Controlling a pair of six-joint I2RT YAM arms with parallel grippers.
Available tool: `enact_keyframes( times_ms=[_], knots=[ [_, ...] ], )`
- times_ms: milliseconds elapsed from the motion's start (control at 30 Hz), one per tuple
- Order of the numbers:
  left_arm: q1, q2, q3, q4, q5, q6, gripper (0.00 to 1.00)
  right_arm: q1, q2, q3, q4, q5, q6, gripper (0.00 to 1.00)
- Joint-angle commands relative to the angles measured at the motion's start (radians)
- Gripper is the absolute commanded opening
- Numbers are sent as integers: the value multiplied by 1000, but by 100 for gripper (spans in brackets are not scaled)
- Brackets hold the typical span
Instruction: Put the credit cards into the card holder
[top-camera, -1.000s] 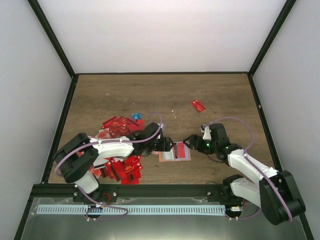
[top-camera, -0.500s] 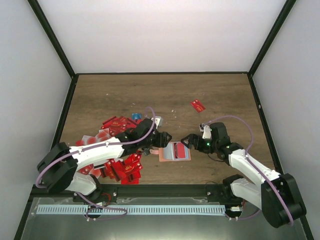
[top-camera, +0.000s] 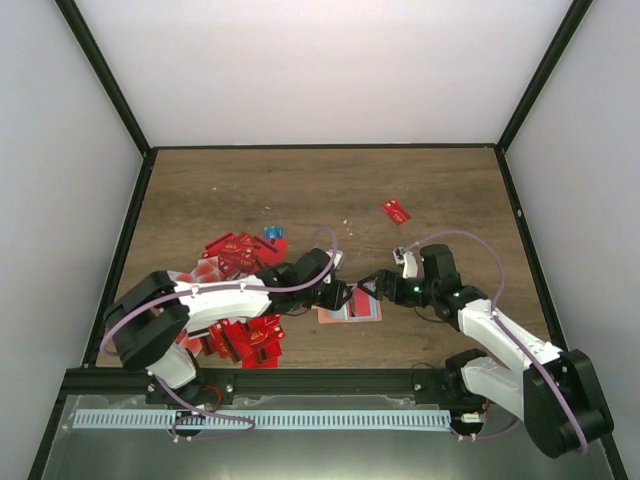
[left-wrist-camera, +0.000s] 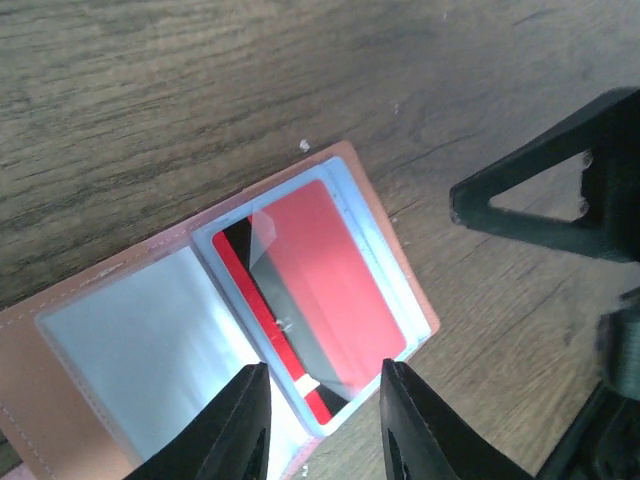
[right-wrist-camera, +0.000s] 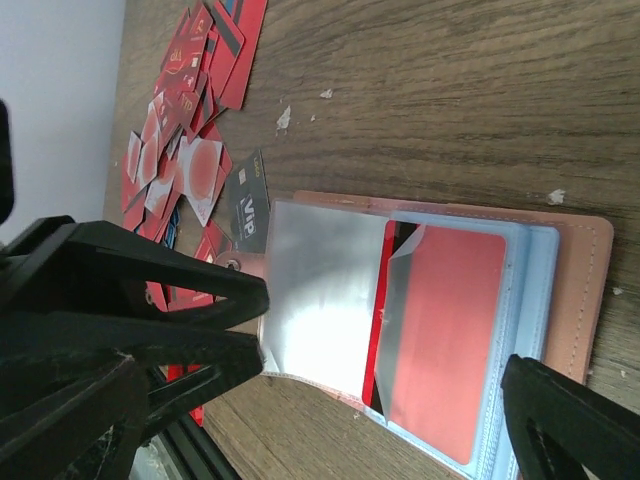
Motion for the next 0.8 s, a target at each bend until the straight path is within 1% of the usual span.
enact_keyframes(
  times_ms=[0,200,267,433,600,767],
  knots=[
    [-7,44,39,0,-5,-13,29,-6,24,-2,22,-30,12,98],
    [-11,86,40,25,4,-18,19,-6,58,-22,69,-67,36,96],
    [-12,103,44,31,7,-19,14,-6,69,-28,80,-73,44,96],
    [-13,137,55,34,8,-21,7,-6,91,-39,100,-88,52,95],
    [-15,152,50,39,3,-22,4,-5,106,-43,110,-91,52,95],
    [-15,166,52,46,10,-20,4,-6,124,-43,118,-90,51,95]
  ],
)
